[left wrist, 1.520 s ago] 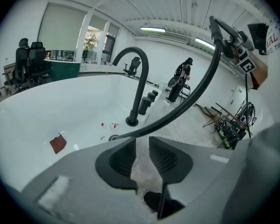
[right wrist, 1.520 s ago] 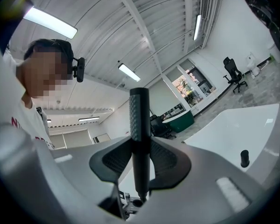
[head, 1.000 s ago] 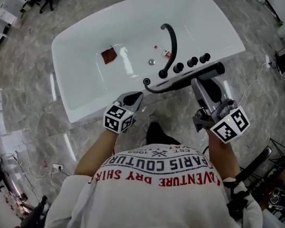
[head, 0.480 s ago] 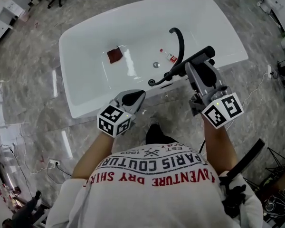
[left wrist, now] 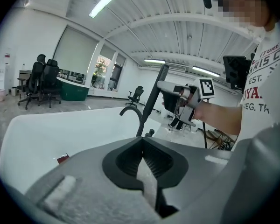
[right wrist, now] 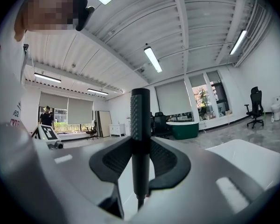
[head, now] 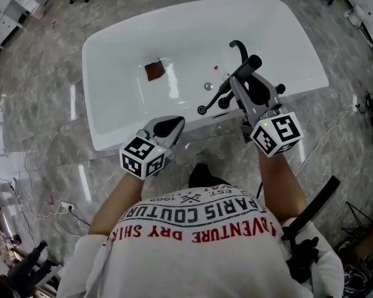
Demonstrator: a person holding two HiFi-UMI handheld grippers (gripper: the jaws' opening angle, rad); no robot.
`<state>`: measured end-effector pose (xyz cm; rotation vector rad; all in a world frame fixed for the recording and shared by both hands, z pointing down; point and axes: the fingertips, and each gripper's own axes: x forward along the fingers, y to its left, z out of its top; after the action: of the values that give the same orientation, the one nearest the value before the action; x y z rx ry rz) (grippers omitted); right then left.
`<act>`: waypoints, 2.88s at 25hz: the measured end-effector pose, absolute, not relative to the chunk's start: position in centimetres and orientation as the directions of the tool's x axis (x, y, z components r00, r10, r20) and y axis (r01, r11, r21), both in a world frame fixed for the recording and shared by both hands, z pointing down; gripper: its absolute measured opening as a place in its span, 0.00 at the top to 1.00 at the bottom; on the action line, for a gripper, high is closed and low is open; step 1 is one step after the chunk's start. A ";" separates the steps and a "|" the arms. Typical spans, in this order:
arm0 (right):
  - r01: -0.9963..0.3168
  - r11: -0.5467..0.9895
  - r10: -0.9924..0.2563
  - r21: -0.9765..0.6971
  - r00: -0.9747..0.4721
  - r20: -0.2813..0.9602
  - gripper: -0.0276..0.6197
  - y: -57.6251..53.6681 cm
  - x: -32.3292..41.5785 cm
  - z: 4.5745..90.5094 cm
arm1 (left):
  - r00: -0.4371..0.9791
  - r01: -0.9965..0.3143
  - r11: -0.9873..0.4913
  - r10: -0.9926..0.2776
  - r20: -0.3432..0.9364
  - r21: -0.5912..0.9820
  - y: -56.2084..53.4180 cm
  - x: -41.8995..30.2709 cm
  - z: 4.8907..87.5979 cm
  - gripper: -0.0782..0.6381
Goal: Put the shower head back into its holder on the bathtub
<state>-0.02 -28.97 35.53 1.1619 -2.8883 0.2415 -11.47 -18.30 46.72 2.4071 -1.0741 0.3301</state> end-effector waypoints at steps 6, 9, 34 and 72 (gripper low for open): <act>-0.686 0.707 -0.671 -0.173 -0.728 0.142 0.77 -29.9 -1.5 38.9 | 0.661 -0.750 -0.566 -0.640 0.393 0.342 -19.1 -12.7 46.6 0.89; -0.682 0.705 -0.658 -0.194 -0.732 0.179 0.77 -30.5 -2.4 40.5 | 0.660 -0.751 -0.554 -0.641 0.393 0.358 -19.5 -13.5 46.8 0.89; -0.654 0.728 -0.535 -0.204 -0.729 0.426 0.77 -28.2 -3.9 53.9 | 0.610 -0.790 -0.454 -0.653 0.449 0.412 -16.4 -15.6 50.6 0.89; -0.628 0.753 -0.374 -0.197 -0.654 0.657 0.75 -26.6 -5.1 66.8 | 0.580 -0.806 -0.359 -0.638 0.506 0.471 -14.9 -16.8 54.4 0.89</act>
<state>-5.10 -26.59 66.83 0.7499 -2.3447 0.5520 -16.82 -14.89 54.37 2.1100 -1.1445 0.3066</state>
